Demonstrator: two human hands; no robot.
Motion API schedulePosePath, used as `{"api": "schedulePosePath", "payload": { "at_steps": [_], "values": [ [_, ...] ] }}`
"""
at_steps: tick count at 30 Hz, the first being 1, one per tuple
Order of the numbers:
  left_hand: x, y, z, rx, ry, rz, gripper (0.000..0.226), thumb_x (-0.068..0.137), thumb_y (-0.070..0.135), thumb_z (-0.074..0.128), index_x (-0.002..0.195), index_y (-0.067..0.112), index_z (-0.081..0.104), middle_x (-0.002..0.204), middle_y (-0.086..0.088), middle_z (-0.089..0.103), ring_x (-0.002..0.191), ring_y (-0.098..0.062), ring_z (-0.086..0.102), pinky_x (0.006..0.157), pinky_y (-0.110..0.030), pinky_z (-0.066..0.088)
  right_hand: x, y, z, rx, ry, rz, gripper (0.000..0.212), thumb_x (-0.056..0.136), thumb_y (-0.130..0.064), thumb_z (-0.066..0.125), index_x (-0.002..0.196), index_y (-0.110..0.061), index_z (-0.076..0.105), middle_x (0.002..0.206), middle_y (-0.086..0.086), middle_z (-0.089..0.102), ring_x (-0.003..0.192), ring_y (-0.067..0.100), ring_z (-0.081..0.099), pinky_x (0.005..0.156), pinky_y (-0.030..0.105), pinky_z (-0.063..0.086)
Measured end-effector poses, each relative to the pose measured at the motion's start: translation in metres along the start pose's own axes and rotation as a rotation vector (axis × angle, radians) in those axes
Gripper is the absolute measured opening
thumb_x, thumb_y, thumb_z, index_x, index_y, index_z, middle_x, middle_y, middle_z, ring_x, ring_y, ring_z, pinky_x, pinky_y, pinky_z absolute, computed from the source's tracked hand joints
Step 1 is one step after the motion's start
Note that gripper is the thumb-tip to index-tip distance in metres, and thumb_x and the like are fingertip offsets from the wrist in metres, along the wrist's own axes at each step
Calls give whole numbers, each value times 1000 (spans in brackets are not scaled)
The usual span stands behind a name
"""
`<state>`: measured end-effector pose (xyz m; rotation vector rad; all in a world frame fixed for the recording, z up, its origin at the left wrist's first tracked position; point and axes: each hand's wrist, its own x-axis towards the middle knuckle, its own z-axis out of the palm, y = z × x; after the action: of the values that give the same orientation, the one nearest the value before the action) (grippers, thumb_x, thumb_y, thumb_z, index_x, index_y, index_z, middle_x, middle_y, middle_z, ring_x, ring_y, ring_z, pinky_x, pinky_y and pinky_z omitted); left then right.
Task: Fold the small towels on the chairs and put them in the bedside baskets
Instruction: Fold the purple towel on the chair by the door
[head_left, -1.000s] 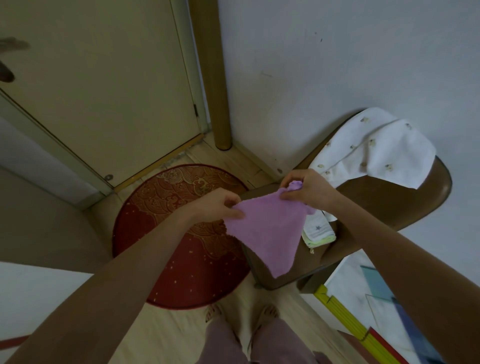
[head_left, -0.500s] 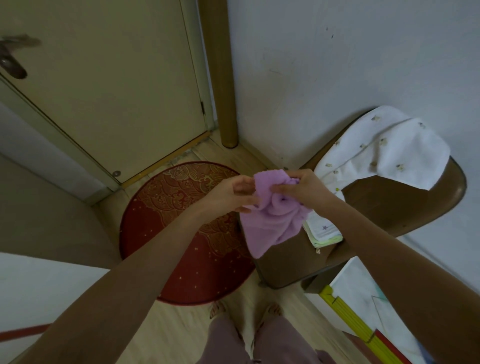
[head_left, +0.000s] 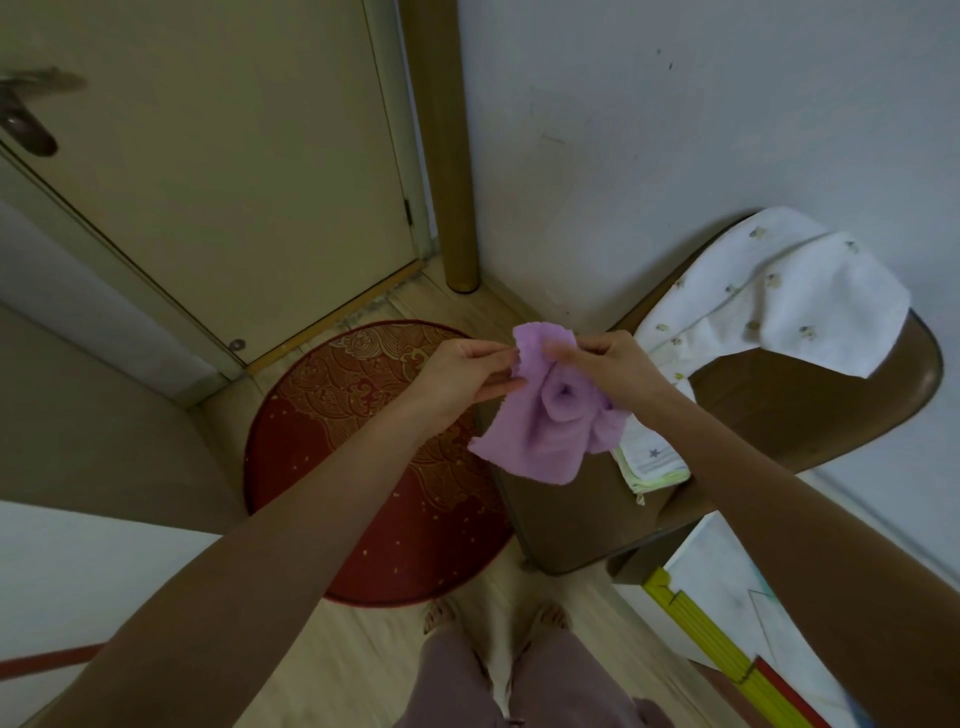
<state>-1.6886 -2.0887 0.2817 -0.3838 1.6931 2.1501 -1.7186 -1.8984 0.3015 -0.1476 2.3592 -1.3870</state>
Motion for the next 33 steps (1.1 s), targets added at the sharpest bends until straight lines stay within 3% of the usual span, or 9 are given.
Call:
{"api": "schedulePosePath", "payload": {
  "at_steps": [3,7,9,12,15,18,23,29,33],
  "values": [
    [1,5,6,-25,22,-35,12,94,2,57,97,0,69,90,-11,72,86,-17,71,88,-33,57,4,-5,2,-151,139,-38,31,88,-47,64,64,-28,67,55,-7,63,54,8,58,56,24,48],
    [-2,11,10,-66,33,-84,11,93,-1,56,92,0,67,82,-9,72,81,-16,71,83,-30,58,0,-9,4,-40,54,-337,10,89,-5,67,92,1,74,70,-15,71,59,-9,61,58,7,46],
    [-2,12,10,-105,38,-105,14,93,0,57,101,-2,67,91,-13,72,86,-19,71,81,-28,59,-2,-8,2,16,15,-387,16,89,4,63,102,6,71,80,-13,73,70,-7,66,65,11,53],
    [-6,15,9,-159,43,-105,19,95,3,55,108,-3,66,96,-11,73,87,-16,71,74,-23,58,-1,-6,1,43,-33,-270,16,90,-1,63,103,-3,73,89,6,74,65,-6,65,62,10,52],
    [-10,15,7,-162,41,-71,23,96,4,51,111,-6,64,95,-10,74,86,-14,71,74,-22,58,-4,-10,7,65,-28,-147,21,87,-9,70,100,7,72,76,10,72,62,5,64,55,9,48],
    [-11,12,8,-136,33,-33,22,95,4,53,112,-5,64,106,-13,72,97,-18,69,81,-24,57,-5,-15,7,105,7,-204,21,81,-17,77,92,1,76,89,12,75,84,24,70,77,29,57],
    [-13,8,10,-87,53,43,17,96,2,51,100,0,67,95,-8,73,88,-14,70,82,-24,57,-4,-11,8,193,61,-97,20,83,-19,75,94,-1,75,78,4,74,73,16,69,70,28,57],
    [-17,8,11,-45,100,65,21,99,7,49,106,1,67,83,4,75,77,-4,70,67,-19,56,-12,-16,3,175,-211,24,20,85,-27,73,93,-9,75,78,3,74,73,12,69,67,19,56],
    [-19,5,16,-106,121,9,26,97,8,53,120,-3,61,86,-4,71,71,-7,69,64,-22,57,-8,-16,9,376,36,100,13,87,-19,71,93,-7,71,76,3,71,67,10,68,63,19,57]
  ]
}}
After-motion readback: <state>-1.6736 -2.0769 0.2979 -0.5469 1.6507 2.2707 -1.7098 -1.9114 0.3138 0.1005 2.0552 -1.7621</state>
